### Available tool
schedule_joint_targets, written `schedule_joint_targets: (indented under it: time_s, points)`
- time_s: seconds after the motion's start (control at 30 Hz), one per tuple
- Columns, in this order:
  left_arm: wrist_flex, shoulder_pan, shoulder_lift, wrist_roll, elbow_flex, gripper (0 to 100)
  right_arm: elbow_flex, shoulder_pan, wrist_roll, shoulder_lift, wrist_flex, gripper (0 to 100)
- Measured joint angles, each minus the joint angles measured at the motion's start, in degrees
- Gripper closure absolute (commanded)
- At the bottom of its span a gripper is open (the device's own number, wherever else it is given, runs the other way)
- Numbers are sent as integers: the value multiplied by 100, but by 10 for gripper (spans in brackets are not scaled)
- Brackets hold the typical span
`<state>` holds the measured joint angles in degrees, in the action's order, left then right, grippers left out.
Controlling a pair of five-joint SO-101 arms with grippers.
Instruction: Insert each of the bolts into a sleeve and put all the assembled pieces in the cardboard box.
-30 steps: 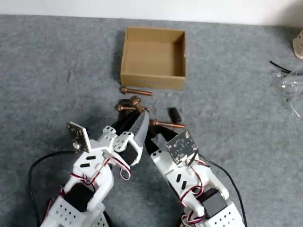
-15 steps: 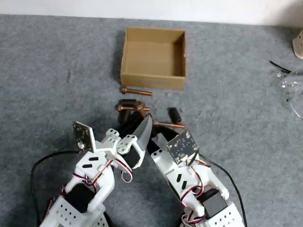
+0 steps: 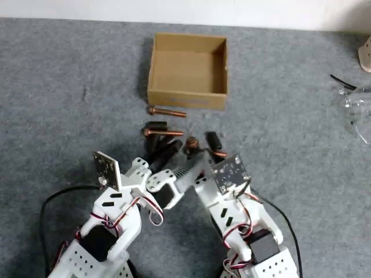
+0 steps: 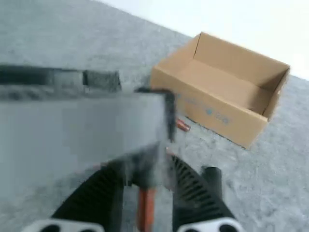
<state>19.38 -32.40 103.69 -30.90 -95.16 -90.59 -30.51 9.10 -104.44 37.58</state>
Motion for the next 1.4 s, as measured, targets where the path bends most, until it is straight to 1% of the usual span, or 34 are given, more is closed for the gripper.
schedule_joint_targets:
  time_s: [0.13, 0.27, 0.53, 0.57, 0.63, 0.77, 0.8, 0.83, 0.93, 1.03, 1.23, 1.3, 1.4]
  points:
    - [176, 0, 0, 0, 0, 639, 0, 26, 0, 0, -9, 995]
    - [185, 26, 0, 0, 0, 639, -114, 26, 0, 0, -9, 995]
    - [185, 1116, 0, -369, 141, 648, -211, 44, 0, 0, -9, 995]
    - [185, 1213, 0, -378, 149, 668, -211, 44, 0, 0, -9, 995]
    - [185, 1354, 0, -387, 158, 745, -211, 44, 0, 0, -9, 995]
    - [185, 1371, 0, -387, 158, 986, -211, 62, 0, 0, -9, 995]
    - [185, 1415, 0, -378, 158, 999, -211, 114, 0, 0, -9, 995]
    - [185, 1451, 0, -378, 158, 973, -211, 193, 0, 0, -9, 995]
    - [123, 1679, 0, 35, 158, 998, -343, 404, 0, 0, -123, 995]
    - [0, 1829, 0, 484, 158, 994, -466, 554, 0, 0, -396, 995]
    - [-9, 2242, 0, 1398, 158, 994, -492, 563, 0, 9, -536, 995]
    - [62, 2268, 0, 1881, 158, 994, -492, 563, 0, 9, -545, 995]
    - [158, 2295, 0, 2901, 35, 993, -492, 563, 0, 9, -545, 995]
